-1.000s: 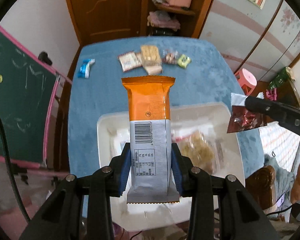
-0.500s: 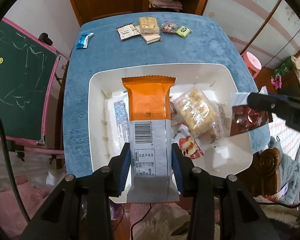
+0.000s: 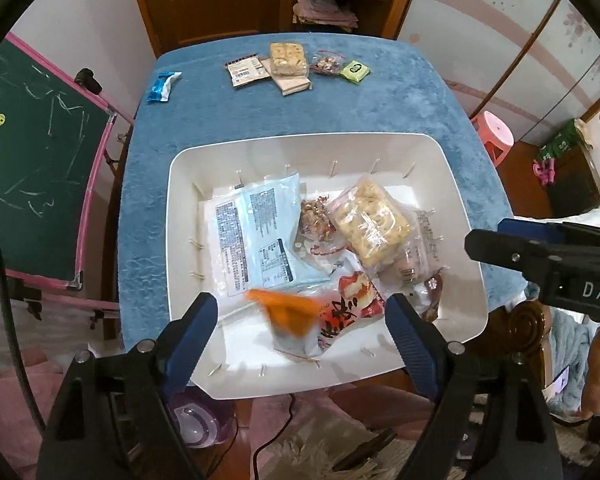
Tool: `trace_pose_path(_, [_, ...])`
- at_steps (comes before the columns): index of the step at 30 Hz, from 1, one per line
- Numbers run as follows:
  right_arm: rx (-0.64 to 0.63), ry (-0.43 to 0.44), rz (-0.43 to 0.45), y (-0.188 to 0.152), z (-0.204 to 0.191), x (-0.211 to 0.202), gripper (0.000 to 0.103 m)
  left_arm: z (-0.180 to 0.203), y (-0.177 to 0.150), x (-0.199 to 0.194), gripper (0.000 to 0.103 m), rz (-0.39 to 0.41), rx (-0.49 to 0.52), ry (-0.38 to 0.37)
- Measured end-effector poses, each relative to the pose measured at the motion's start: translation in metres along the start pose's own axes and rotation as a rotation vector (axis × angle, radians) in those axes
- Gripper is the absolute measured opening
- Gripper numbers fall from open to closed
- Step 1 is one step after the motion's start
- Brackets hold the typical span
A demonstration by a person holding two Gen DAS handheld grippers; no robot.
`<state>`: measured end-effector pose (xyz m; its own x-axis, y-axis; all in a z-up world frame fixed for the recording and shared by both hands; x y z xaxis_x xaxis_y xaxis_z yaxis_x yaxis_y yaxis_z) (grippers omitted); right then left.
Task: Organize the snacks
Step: 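Carry both held snacks into the white tray and open both grippers, then withdraw both grippers from the tray toward the remaining snacks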
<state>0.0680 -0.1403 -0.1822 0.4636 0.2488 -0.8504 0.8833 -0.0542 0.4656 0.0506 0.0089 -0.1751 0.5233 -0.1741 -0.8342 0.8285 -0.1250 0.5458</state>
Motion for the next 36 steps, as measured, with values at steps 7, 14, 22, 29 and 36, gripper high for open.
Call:
trace_pose_path(7, [-0.024,0.0,0.016,-0.001,-0.005,-0.006,0.06,-0.002,0.0,-0.005,0.085,0.008,-0.002,0.015])
trace_pose_path(14, [-0.031,0.004,0.028,-0.002,-0.008,-0.01,0.06,0.002,0.002,-0.011,0.085,0.03,0.027,0.018])
trace_pose_path(22, [-0.035,0.008,0.029,-0.001,-0.011,-0.009,0.06,0.006,0.006,-0.016,0.085,0.051,0.065,0.029])
trace_pose_path(29, [-0.04,-0.003,0.026,0.004,-0.013,-0.004,0.06,0.002,0.013,-0.014,0.085,0.053,0.075,0.029])
trace_pose_path(36, [-0.058,-0.046,0.026,0.019,-0.018,0.005,0.06,-0.007,0.029,-0.005,0.085,0.057,0.091,0.028])
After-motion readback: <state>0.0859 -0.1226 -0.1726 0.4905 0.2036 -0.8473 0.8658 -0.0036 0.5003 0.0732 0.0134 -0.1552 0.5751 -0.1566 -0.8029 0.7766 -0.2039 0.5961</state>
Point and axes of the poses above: each gripper's, at about its wrist camera, not at the fingertips, and x roughly the way its jaws point, z to its right, y to its top, the point moved 7 cm from there along x, roughly the way its jaws point, and after that the axes turned 13 degrees about z, right-handed, at the moved point
